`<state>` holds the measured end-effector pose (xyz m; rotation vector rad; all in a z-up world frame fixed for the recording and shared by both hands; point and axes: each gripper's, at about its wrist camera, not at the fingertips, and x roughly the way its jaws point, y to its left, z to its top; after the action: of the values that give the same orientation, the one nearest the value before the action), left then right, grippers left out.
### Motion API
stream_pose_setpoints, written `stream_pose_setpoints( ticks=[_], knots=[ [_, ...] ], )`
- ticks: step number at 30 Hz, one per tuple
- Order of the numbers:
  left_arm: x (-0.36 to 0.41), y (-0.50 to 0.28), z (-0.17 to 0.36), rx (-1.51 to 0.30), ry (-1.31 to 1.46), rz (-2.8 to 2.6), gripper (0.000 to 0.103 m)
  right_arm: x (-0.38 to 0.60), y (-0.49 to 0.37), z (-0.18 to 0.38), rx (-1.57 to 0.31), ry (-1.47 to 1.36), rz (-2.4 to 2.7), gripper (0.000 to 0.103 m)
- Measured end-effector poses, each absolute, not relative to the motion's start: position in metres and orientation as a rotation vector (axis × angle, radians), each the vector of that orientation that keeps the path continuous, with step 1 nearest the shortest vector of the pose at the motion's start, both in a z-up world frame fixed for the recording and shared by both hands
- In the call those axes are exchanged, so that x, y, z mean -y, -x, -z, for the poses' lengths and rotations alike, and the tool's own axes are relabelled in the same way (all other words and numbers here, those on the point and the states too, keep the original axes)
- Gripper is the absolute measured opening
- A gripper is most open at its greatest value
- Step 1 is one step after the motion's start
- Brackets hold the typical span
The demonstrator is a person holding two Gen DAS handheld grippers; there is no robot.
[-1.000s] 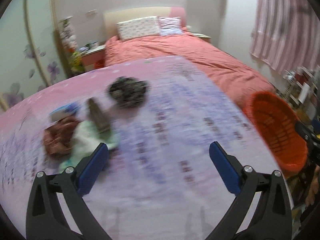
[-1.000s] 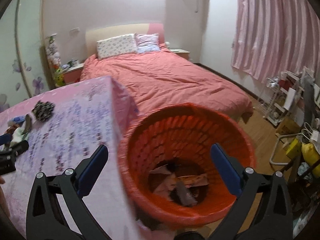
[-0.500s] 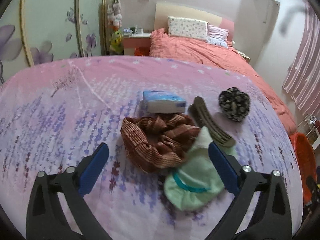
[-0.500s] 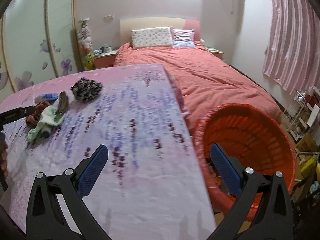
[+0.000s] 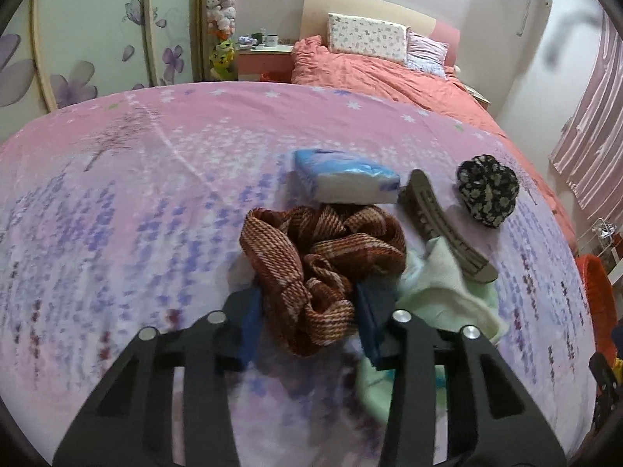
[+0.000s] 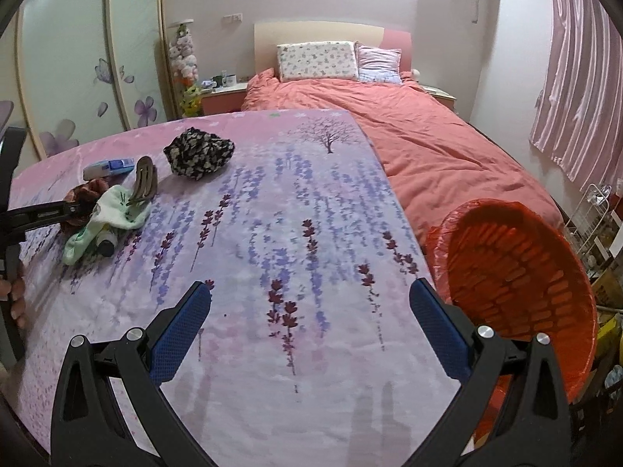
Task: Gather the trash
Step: 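Move both tools back over the bed toward the plaid scarf and brown slotted piece, then grasp the brown slotted plastic piece with the right tool while the left tool grasps the plaid scarf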
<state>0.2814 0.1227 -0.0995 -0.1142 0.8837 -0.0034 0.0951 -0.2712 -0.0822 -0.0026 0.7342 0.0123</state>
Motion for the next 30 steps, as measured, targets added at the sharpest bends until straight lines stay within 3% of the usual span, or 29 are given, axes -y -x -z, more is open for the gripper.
stream_pose_setpoints(
  ticks=[6,10,15,17,22,25,30],
  knots=[
    [-0.156,-0.263,0.094,-0.876,0.075,-0.094,0.038,0.263,-0.097,0.084,-0.740,-0.008,-0.030,0.101],
    [-0.173,-0.259,0.099,-0.885,0.073,-0.122,0.055,0.255,-0.103,0.086,-0.748,-0.020,-0.052,0.101],
    [-0.176,-0.263,0.102,-0.906,0.078,-0.125,0.061,0.234,-0.115,0.083,-0.746,-0.044,-0.103,0.100],
    [-0.173,-0.265,0.103,-0.915,0.058,-0.129,0.062,0.225,-0.120,0.081,-0.740,-0.050,-0.128,0.098],
    [-0.174,-0.268,0.105,-0.918,0.057,-0.128,0.066,0.195,-0.148,0.079,-0.772,-0.060,-0.198,0.073],
    [-0.173,-0.270,0.106,-0.921,0.052,-0.129,0.067,0.173,-0.173,0.079,-0.803,-0.079,-0.234,0.064],
    [-0.172,-0.272,0.106,-0.922,0.057,-0.124,0.071,0.139,-0.203,0.081,-0.838,-0.069,-0.256,0.064]
  ],
)
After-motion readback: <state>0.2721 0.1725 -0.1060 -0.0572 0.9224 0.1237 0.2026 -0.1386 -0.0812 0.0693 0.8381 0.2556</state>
